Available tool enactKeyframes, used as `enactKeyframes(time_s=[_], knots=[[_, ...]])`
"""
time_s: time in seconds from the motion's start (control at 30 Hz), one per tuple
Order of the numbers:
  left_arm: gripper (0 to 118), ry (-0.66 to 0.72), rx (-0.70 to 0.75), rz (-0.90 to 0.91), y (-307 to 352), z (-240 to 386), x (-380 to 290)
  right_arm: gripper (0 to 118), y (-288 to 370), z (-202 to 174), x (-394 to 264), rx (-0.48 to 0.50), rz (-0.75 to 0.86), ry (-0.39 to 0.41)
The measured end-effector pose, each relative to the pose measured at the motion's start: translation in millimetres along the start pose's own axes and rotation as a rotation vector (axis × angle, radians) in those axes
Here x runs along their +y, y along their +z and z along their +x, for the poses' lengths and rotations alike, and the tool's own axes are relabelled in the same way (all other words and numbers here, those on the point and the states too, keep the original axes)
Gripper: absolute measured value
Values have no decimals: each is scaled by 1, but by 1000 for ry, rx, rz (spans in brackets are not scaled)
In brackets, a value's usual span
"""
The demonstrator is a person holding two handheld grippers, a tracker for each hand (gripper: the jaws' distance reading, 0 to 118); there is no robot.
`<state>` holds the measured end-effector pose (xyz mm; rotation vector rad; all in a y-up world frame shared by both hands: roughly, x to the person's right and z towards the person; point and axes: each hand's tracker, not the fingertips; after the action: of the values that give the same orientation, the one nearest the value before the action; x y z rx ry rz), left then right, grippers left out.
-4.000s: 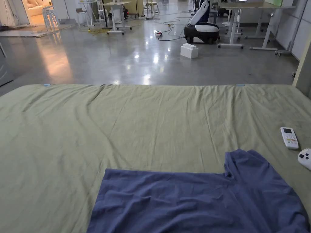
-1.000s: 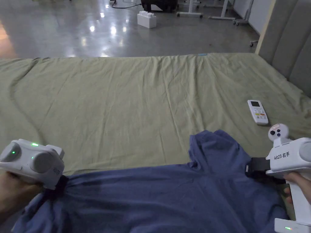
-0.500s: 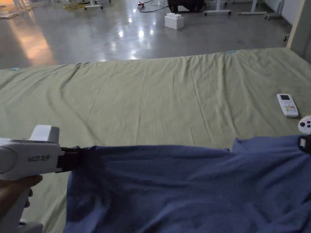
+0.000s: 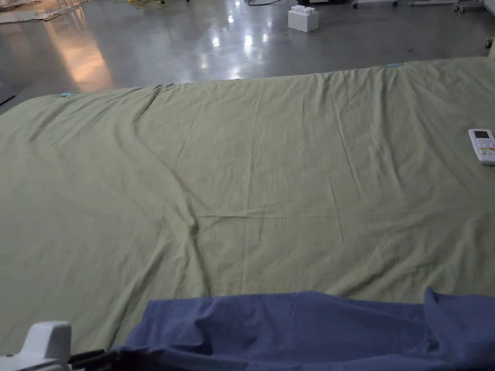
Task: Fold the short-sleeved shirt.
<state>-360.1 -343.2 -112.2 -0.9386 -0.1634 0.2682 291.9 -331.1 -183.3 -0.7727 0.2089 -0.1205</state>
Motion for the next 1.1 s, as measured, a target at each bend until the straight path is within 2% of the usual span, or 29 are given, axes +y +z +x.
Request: enactKeyframes(time_s=[0.07,0.13,0.2,0.23,0.27,0.3,0.33,0.37,0.4,0.43,0.57,0.7,0.77,0.87,1.0,1.03,1.1], knots=[[13,1,15,-3,-10,-1,-9,4,-3,5,-8,-9,-4,-12],[13,-82,66,13,-16,3,-14,4,-11,3,-14,-28,-38,-32],[13,-157,145,48,-14,6,-18,4,-9,-2,-19,-108,-75,22],[17,-174,183,50,-10,4,-18,13,-6,-6,-22,-150,-85,53],[27,-193,218,66,-3,6,-19,33,3,-8,-26,-162,-82,80],[44,-203,252,80,2,8,-21,58,13,-9,-31,-149,-62,71],[69,-175,282,77,21,21,-25,83,24,-5,-35,-141,-65,56],[82,-195,324,146,39,25,-28,88,37,-7,-38,-147,-69,37],[91,-212,299,198,55,32,-33,88,50,-11,-41,-148,-32,19],[94,-221,287,242,68,40,-35,88,63,-17,-41,-153,18,8],[94,-259,267,471,116,91,-36,88,109,-58,-26,-107,215,53],[94,-259,219,687,146,144,-18,88,131,-107,5,-50,391,133],[94,-248,286,727,153,164,-7,88,136,-124,17,-28,460,188],[94,-326,352,785,162,185,1,88,142,-150,32,0,553,284],[92,-347,363,811,167,196,7,84,150,-176,43,43,671,394],[88,-349,370,818,169,194,7,76,147,-177,41,85,635,344],[86,-336,346,811,170,193,6,73,140,-183,36,152,600,320]])
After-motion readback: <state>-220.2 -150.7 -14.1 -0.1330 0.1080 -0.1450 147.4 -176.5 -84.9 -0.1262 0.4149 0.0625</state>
